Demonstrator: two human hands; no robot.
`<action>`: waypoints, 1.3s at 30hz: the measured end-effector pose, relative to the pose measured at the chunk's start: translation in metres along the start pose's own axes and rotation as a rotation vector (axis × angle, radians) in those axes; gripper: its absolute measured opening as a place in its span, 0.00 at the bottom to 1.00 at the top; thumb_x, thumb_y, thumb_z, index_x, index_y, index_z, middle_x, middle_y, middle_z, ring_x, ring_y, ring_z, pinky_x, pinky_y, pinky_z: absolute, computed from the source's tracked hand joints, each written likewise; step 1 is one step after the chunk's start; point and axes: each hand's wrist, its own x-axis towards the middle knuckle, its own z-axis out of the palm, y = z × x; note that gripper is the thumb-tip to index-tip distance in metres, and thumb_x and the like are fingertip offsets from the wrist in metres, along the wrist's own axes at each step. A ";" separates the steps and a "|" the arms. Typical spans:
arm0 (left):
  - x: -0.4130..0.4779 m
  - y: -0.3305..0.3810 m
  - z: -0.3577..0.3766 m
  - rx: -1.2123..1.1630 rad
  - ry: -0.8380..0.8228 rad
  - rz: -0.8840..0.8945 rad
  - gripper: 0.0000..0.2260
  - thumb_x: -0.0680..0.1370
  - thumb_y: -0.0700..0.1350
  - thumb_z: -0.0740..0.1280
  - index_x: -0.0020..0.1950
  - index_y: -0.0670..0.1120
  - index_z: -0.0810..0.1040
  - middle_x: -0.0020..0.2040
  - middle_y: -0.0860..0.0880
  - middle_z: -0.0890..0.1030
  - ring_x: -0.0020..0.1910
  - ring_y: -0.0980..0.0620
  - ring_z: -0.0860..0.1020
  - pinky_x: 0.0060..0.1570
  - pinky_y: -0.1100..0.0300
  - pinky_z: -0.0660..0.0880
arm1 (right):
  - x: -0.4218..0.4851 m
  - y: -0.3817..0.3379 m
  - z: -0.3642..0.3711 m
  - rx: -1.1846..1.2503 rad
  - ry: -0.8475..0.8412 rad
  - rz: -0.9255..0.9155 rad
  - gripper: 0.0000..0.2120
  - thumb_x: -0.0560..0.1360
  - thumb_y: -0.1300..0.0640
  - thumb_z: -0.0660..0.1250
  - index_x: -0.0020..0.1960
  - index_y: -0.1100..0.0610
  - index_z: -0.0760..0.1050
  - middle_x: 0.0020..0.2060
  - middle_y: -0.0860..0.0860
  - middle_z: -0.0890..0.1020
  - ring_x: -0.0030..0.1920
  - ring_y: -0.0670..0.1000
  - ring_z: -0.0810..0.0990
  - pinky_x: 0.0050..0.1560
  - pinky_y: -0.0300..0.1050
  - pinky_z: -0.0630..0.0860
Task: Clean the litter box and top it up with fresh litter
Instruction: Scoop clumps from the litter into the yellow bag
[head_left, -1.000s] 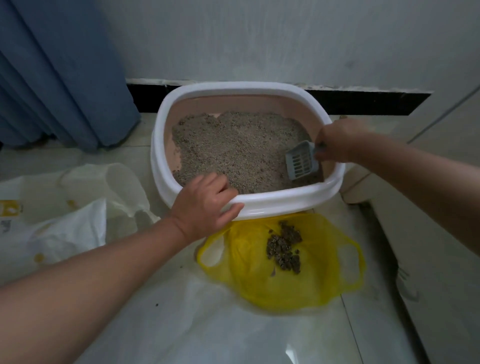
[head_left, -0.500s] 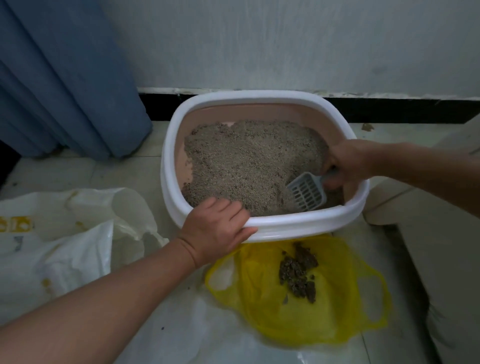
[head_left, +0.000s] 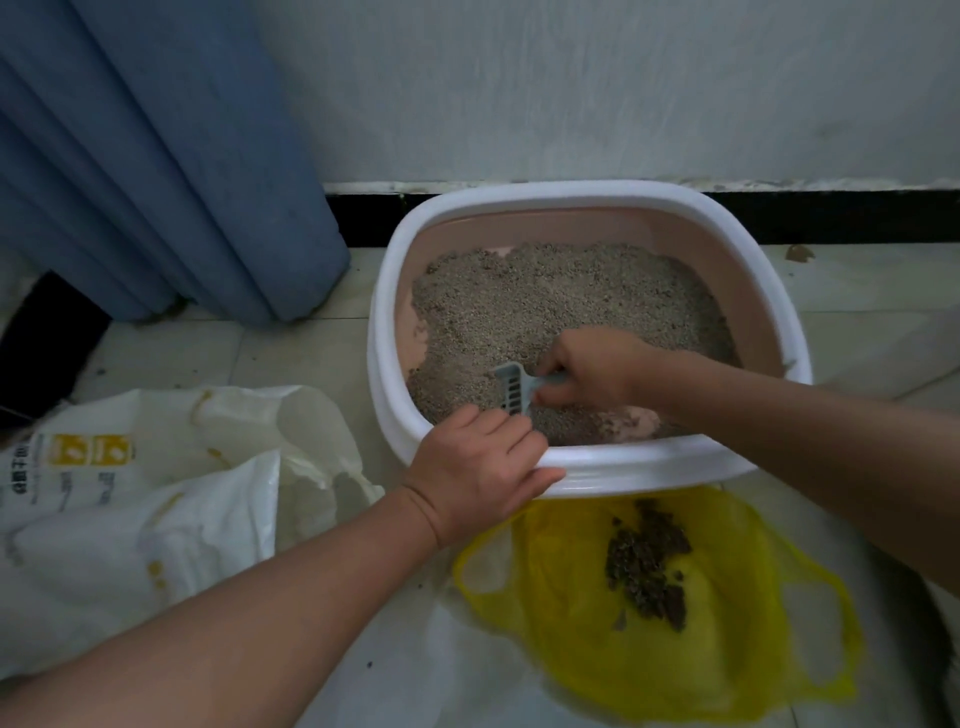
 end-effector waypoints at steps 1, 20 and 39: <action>0.000 0.000 0.000 0.000 0.005 0.001 0.17 0.82 0.57 0.63 0.40 0.47 0.76 0.36 0.48 0.74 0.34 0.46 0.72 0.36 0.52 0.66 | 0.007 -0.005 0.000 0.019 -0.009 -0.029 0.12 0.77 0.44 0.67 0.50 0.50 0.83 0.33 0.45 0.79 0.33 0.49 0.76 0.32 0.40 0.69; -0.001 -0.001 0.003 -0.013 0.027 -0.008 0.17 0.82 0.57 0.63 0.39 0.47 0.75 0.36 0.48 0.73 0.34 0.47 0.72 0.35 0.52 0.67 | 0.044 -0.013 0.026 0.116 0.130 -0.210 0.11 0.79 0.49 0.61 0.52 0.55 0.76 0.43 0.51 0.81 0.43 0.54 0.77 0.48 0.52 0.75; -0.001 0.000 0.004 -0.016 0.024 -0.008 0.17 0.82 0.56 0.62 0.39 0.47 0.75 0.36 0.48 0.74 0.34 0.46 0.72 0.35 0.51 0.66 | 0.021 -0.003 0.014 0.268 0.266 -0.040 0.10 0.81 0.53 0.63 0.60 0.55 0.77 0.44 0.50 0.81 0.43 0.53 0.78 0.45 0.47 0.74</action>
